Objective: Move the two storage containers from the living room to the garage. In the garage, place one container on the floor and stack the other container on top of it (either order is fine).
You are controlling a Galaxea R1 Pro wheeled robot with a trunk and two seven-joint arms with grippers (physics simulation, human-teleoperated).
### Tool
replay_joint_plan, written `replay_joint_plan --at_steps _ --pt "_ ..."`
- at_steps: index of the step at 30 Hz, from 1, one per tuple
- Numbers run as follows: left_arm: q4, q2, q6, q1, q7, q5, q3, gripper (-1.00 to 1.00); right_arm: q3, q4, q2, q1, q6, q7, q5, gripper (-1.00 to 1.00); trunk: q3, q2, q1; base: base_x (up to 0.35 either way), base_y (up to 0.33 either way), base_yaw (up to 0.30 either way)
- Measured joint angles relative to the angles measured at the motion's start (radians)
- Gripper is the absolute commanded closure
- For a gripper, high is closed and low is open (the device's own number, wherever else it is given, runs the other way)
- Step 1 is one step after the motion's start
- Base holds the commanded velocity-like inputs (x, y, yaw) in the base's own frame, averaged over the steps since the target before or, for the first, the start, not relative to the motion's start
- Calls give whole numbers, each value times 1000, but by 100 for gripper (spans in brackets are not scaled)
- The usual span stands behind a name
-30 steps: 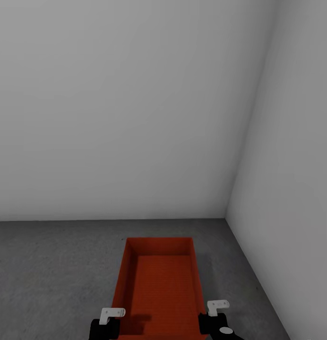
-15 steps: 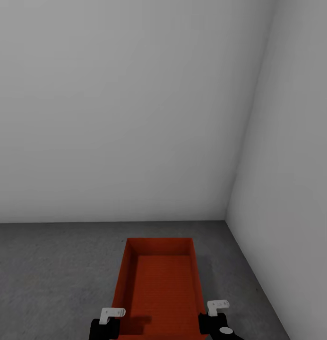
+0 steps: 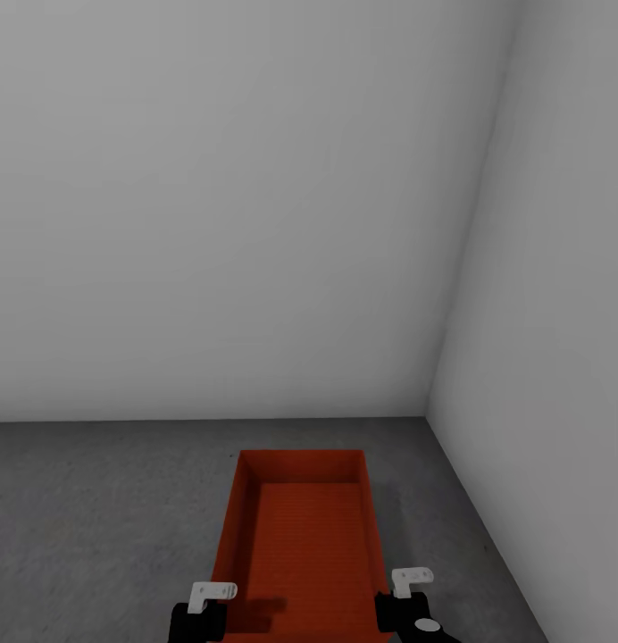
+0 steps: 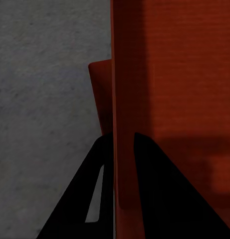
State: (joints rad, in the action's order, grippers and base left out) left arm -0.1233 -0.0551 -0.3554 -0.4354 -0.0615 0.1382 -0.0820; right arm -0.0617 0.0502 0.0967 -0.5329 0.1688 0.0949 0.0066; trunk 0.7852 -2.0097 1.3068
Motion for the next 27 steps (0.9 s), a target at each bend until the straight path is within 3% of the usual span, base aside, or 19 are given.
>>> replay_joint_plan --at_steps 27 --pt "-1 0 0 0 0 -2 1 100 2 0 0 0 0 0 0 100 0 0 0 0 0 0"
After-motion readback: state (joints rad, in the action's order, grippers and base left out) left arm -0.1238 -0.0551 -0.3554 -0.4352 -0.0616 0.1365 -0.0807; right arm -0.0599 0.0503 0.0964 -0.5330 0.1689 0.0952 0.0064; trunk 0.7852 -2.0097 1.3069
